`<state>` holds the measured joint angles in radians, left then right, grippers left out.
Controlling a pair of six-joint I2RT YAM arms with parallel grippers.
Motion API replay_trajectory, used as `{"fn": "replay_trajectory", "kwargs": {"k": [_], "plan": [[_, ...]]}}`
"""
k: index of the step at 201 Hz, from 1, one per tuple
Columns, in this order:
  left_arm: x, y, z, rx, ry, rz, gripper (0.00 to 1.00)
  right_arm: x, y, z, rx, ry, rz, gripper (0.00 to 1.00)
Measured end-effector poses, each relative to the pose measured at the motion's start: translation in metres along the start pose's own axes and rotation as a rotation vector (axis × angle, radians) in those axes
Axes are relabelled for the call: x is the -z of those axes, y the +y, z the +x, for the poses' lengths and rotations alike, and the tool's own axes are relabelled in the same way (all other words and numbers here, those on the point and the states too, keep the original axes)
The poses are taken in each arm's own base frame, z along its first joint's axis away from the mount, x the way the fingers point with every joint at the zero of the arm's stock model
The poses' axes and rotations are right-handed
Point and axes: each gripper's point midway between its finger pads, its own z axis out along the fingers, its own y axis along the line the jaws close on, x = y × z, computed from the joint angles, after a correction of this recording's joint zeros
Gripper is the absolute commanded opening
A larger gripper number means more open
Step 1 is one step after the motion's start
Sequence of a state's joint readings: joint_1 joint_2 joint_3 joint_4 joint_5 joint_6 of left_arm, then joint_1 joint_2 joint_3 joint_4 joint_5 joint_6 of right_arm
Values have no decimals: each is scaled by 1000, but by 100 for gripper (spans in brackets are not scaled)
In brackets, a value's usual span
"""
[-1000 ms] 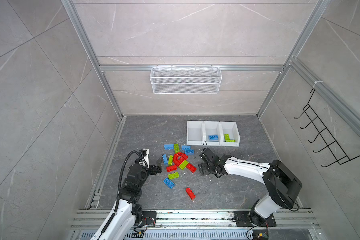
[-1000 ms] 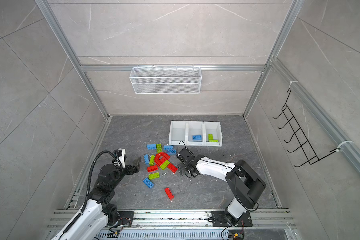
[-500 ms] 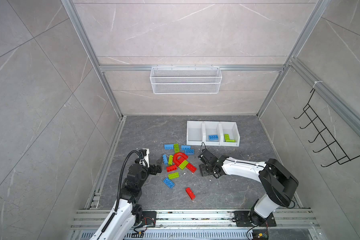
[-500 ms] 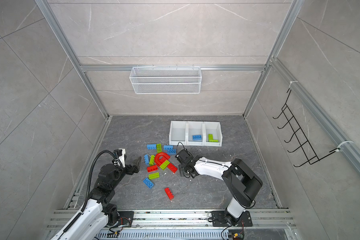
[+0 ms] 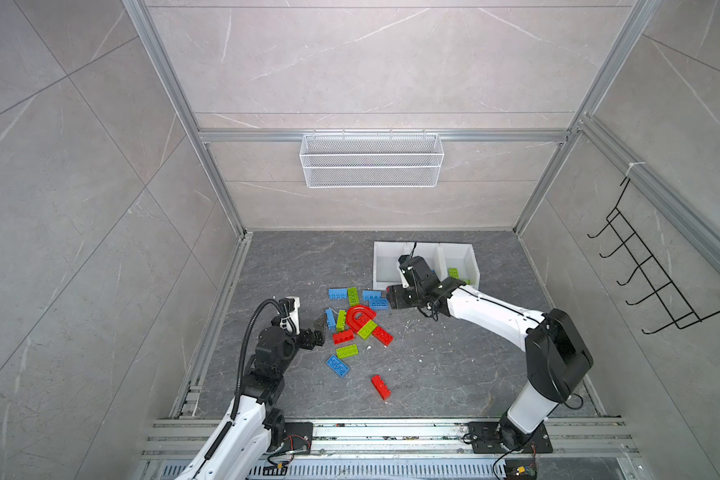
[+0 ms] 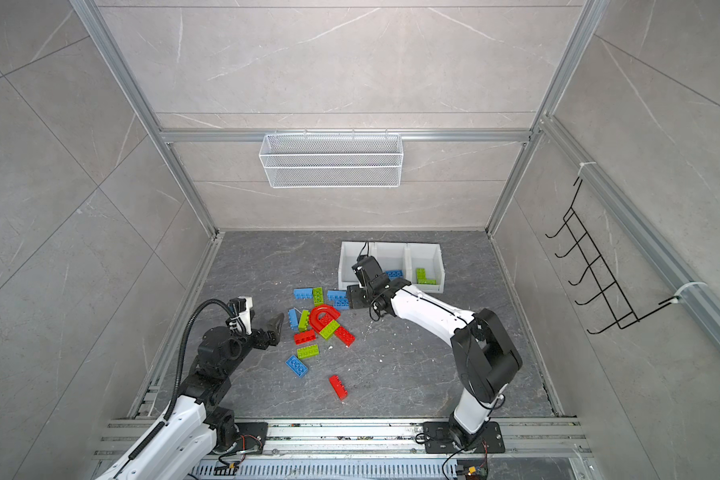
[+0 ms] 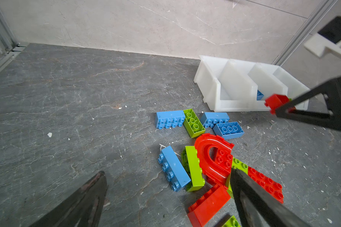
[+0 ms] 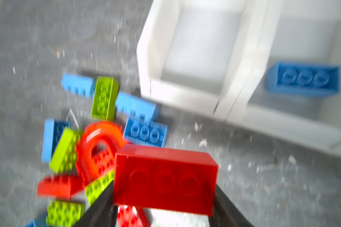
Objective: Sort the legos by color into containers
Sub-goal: 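Carry the red brick with the right gripper into the compartment nearest the left arm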
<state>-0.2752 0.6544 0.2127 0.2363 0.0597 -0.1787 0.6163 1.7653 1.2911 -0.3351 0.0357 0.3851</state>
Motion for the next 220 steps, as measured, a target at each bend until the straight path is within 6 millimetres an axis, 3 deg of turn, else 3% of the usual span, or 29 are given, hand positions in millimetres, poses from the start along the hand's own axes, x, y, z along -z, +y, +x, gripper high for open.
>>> {"fn": "replay_trajectory", "kwargs": {"k": [20,65,95,111,151,191,220], "plan": [[0,0,0,0,2,2,100,-21,-10,-22,-1,-16,18,52],[0,-1,-1,-1,-5,3,100,-59,-21,-51,-10,-25,34,53],[0,-1,-2,-1,-7,3,100,-75,-29,-67,-20,-39,44,61],[0,0,-2,-1,-7,2,100,-81,-30,-71,-18,-40,46,71],[0,0,-1,0,-2,-1,100,-84,-28,-75,-15,-41,38,88],[-1,0,0,0,1,-2,100,-83,-27,-73,-16,-39,29,87],[-1,1,1,0,4,-3,100,-65,-27,-53,-14,-7,6,84]]}}
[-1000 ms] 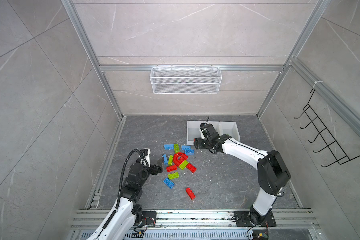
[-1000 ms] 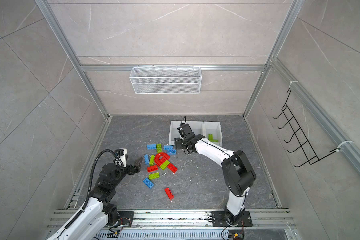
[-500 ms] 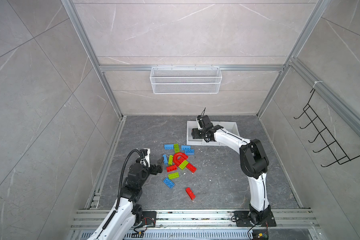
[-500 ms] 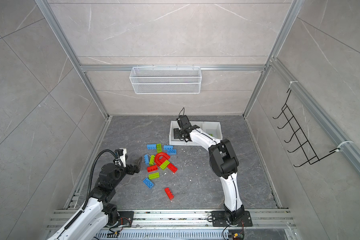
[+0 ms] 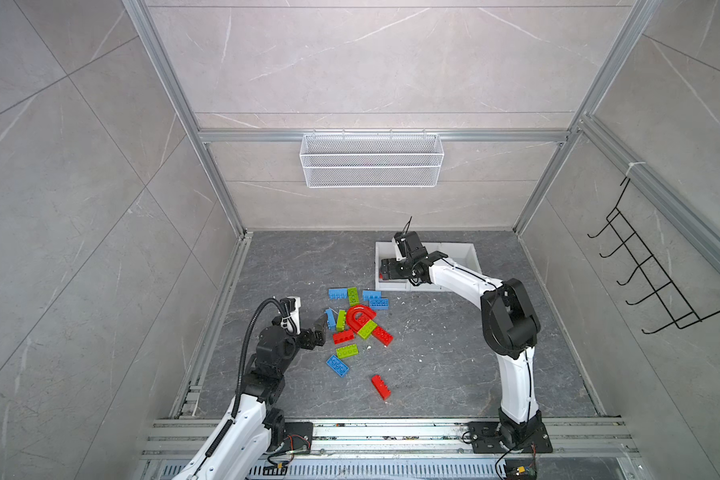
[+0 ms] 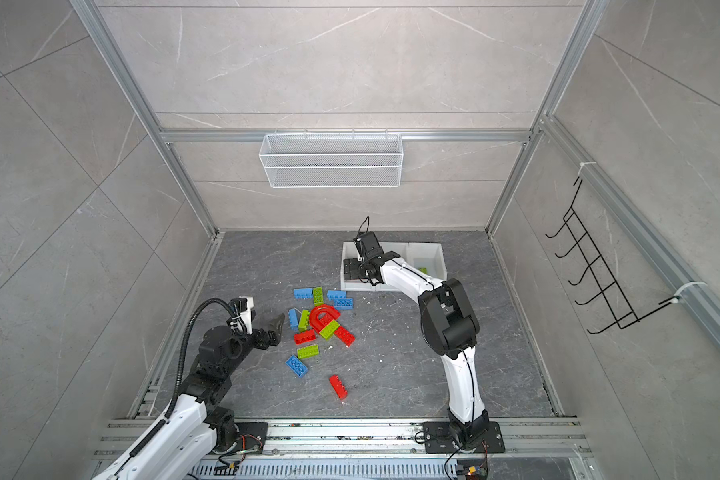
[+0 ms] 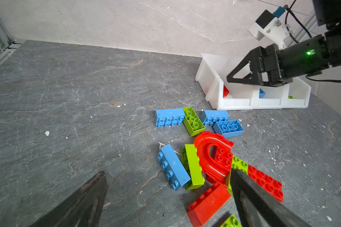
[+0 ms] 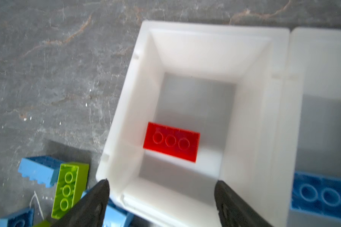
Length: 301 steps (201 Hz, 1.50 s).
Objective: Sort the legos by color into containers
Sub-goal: 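Release the red brick and move the right gripper back toward the pile, then lower the right gripper and grasp a red 2x4 brick at the pile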
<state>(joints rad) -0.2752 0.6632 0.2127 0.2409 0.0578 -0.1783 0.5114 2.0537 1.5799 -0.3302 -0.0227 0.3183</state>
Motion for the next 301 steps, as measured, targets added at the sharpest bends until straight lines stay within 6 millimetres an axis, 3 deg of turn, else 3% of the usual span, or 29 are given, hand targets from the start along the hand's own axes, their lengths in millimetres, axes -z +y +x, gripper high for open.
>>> {"fn": "replay_trajectory", "kwargs": {"k": [34,57,78,96,114,127,167,219,301], "plan": [[0,0,-1,0,-2,0,100,50,10,26,39,8,-53,81],[0,0,-1,0,-2,0,100,84,33,44,131,-3,-124,78],[0,0,-1,0,-3,1,100,97,57,77,255,28,-173,75],[-2,-1,0,0,0,4,100,94,70,115,349,93,-206,72],[-4,0,5,2,19,1,100,87,65,146,394,160,-202,71],[-4,1,6,2,23,1,100,86,62,159,415,189,-195,72],[-1,-1,-2,0,-7,5,100,74,68,175,506,225,-176,71],[-4,0,3,1,14,2,100,51,61,193,554,297,-132,66],[0,-1,-3,-1,-14,6,100,35,61,202,587,320,-116,47]]}}
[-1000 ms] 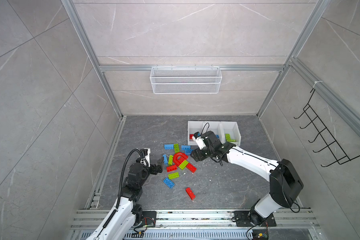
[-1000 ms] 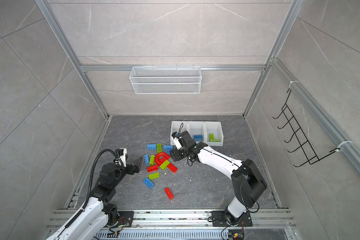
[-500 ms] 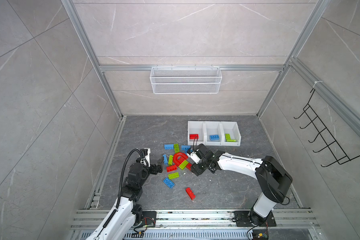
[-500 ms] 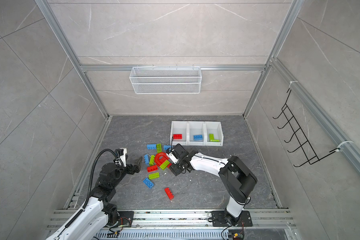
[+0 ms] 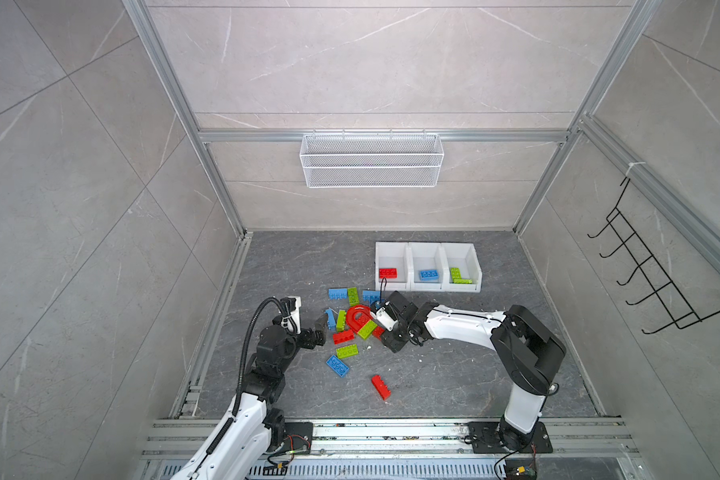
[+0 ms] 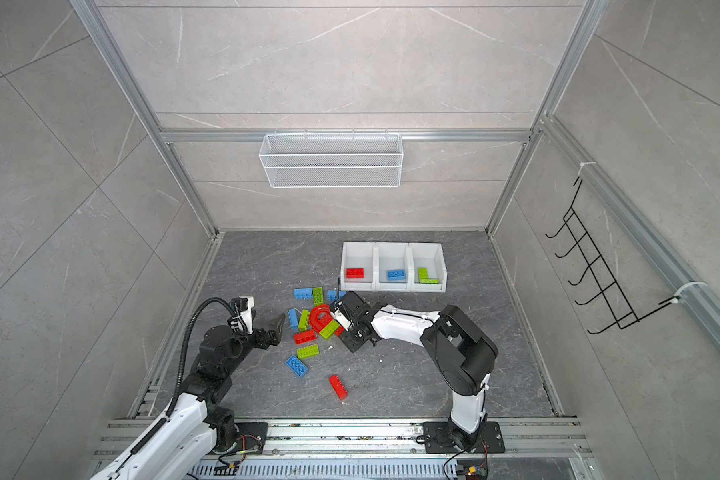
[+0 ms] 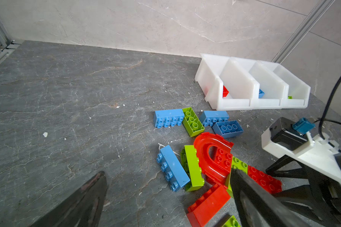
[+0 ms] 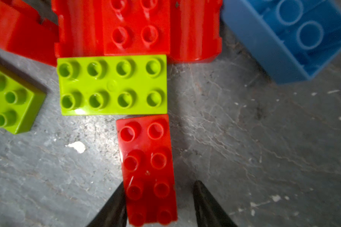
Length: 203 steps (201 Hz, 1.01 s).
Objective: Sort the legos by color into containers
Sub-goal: 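Lower the right gripper and grasp a red 2x4 brick at the pile, then carry the red brick with the right gripper into the red compartment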
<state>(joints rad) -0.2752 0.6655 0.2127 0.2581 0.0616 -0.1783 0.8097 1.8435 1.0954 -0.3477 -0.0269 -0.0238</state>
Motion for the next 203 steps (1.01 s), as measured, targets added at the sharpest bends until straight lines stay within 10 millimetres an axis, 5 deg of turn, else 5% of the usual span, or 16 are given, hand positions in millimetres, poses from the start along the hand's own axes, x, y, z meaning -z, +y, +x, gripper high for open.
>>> {"fn": "replay_trajectory", "kwargs": {"k": [32,78,133,162,203], "plan": [[1,-1,-2,0,-9,6,100,-1,0,-3,5,-13,1,27],[-13,-11,4,44,46,53,100,9,-2,1,-36,-47,1,17],[-56,-62,-28,10,57,205,100,66,-47,-11,-248,-228,-26,13],[-60,-61,-12,10,74,214,100,92,-63,-22,-337,-273,-30,13],[-58,-59,-2,12,93,209,100,137,-93,-79,-398,-395,7,14]]}}
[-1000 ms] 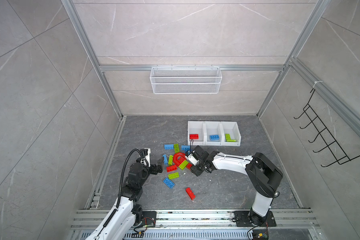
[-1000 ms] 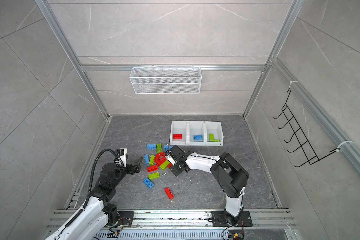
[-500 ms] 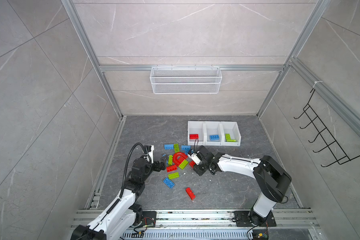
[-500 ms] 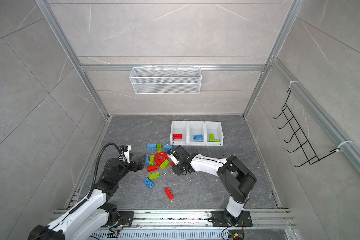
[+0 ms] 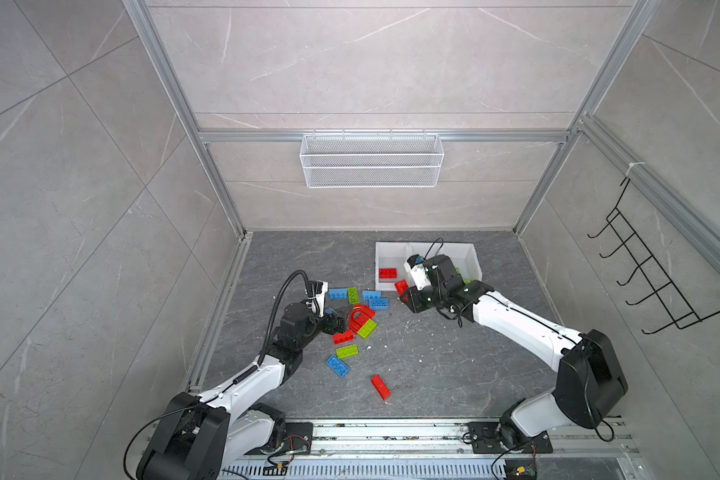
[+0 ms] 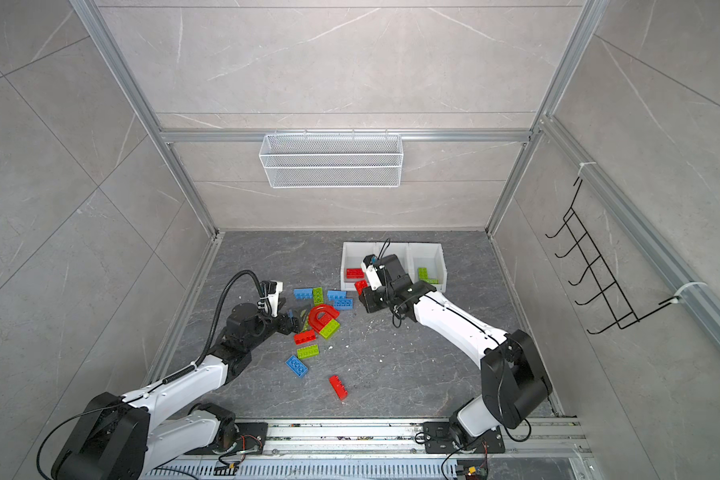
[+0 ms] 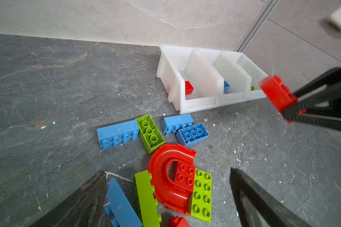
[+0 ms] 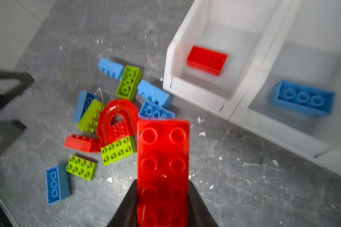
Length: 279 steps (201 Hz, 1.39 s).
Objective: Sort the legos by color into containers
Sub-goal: 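Carry the red brick with the right gripper into the red compartment, then release the brick and move the right gripper to a red brick nearer the robot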
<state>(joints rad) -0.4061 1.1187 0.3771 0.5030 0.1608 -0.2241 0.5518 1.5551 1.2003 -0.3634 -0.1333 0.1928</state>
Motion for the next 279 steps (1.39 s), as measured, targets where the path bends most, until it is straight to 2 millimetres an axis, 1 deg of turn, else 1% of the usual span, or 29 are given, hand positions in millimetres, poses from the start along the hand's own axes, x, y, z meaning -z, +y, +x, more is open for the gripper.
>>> {"fn": "replay_trajectory", "kwargs": {"k": [10,21,38,62,107,129,155,173,192,217,229,251,260,270,279], "plan": [[0,0,-1,-1,-3,0,100,-2,-4,-17,-13,-27,14,14],[2,-1,-3,-2,-10,1,100,-7,-10,-27,-30,-40,27,14],[5,-3,-10,-7,-34,3,100,-20,-19,-33,-51,-33,51,14],[12,-2,-18,-12,-72,-12,100,-40,-25,-45,-72,-24,66,14],[13,2,-15,-11,-76,-30,100,-69,-43,-63,-105,-19,106,15],[13,0,-16,-13,-80,-17,100,-80,-52,-66,-113,-11,129,15],[13,-2,-16,-14,-81,-5,100,-92,-58,-61,-126,12,143,16],[13,-2,-16,-14,-81,-4,100,-101,-61,-61,-132,21,147,19],[13,-2,-16,-14,-82,-5,100,-105,-62,-59,-135,30,150,26],[13,-2,-16,-14,-82,-6,100,-108,-63,-60,-140,31,153,30],[13,-2,-16,-14,-82,-6,100,-108,-63,-60,-140,32,156,35],[13,-2,-17,-14,-83,-7,100,-108,-63,-61,-140,37,157,57],[13,-2,-17,-14,-84,-7,100,-108,-63,-61,-149,38,158,64],[14,-2,-18,-15,-88,-7,100,-108,-63,-61,-145,39,158,70],[14,-2,-18,-15,-90,-7,100,-108,-63,-60,-147,40,158,72]]}}
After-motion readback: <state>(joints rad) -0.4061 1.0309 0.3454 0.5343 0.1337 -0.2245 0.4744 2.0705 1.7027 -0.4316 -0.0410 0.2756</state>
